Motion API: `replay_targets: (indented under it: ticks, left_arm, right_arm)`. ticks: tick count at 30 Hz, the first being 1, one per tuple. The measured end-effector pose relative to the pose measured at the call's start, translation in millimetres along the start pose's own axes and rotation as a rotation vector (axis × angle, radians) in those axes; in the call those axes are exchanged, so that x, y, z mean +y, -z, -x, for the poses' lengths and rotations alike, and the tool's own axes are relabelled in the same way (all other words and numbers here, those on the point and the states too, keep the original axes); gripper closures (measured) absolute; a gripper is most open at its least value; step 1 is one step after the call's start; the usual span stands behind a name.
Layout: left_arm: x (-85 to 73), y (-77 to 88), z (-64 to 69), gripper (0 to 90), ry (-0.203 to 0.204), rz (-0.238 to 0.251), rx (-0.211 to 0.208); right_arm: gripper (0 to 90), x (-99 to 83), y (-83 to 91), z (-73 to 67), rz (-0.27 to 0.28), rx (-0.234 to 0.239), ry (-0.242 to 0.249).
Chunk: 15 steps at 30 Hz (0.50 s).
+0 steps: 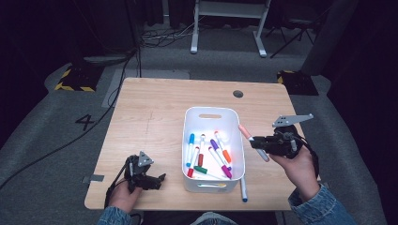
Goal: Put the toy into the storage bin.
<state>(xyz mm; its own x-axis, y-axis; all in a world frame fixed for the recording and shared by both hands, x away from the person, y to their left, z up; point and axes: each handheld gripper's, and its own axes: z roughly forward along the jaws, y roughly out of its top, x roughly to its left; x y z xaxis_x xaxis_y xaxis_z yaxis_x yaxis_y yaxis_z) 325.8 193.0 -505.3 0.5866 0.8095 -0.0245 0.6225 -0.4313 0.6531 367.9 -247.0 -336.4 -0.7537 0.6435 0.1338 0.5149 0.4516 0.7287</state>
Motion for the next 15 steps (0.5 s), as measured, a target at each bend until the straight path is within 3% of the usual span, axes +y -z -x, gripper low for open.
replay_targets:
  ticks: [15]
  left_arm:
    - [0.0,0.0,0.0,0.0,0.000,0.000,0.000]
  right_arm:
    - [77.1,28.8,-16.0,-40.2,0.012,0.111,0.085]
